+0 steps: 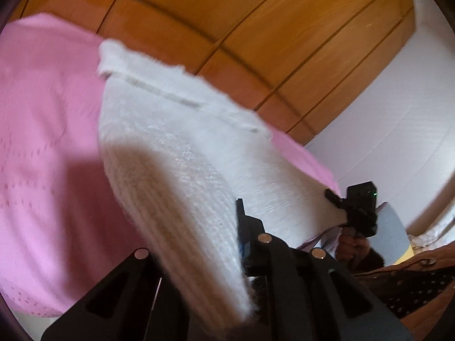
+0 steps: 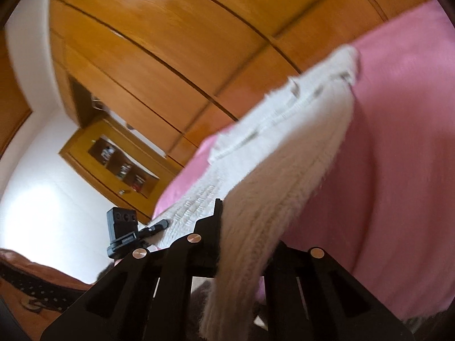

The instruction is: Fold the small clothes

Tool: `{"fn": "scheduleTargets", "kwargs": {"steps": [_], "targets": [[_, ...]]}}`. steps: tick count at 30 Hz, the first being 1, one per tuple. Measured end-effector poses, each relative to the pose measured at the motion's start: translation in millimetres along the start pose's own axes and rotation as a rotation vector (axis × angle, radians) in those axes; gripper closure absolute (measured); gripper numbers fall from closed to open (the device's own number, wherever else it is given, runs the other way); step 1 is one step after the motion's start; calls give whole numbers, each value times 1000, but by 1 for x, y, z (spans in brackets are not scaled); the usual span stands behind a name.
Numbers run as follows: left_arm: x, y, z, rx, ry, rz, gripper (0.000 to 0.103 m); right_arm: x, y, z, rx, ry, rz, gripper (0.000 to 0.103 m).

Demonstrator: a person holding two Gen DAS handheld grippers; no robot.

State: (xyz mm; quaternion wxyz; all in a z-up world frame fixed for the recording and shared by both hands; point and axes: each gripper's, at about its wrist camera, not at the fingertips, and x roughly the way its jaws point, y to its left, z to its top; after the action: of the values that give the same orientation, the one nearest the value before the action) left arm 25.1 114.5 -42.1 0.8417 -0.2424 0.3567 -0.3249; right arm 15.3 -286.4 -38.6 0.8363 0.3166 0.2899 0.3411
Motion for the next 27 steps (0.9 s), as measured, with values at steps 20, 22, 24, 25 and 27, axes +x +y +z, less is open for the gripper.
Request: {"fn": "scheduleTargets", "kwargs": {"steps": [20, 22, 24, 25, 27], "targets": [[-72, -47, 32, 89, -263, -273, 97, -47, 50, 29, -139, -151, 181, 96], [-80, -53, 36, 96, -281, -336, 97, -53, 57, 32, -155, -163, 215, 96], [-87, -56, 40, 95, -297, -390, 97, -60, 65, 35, -178, -170, 245, 96], [-91, -58, 42, 97, -307, -415, 97, -64, 70, 35, -195, -172, 265, 96], [-103, -62, 45, 107, -340, -469, 97, -73, 81, 33, -227, -174, 296, 96]]}}
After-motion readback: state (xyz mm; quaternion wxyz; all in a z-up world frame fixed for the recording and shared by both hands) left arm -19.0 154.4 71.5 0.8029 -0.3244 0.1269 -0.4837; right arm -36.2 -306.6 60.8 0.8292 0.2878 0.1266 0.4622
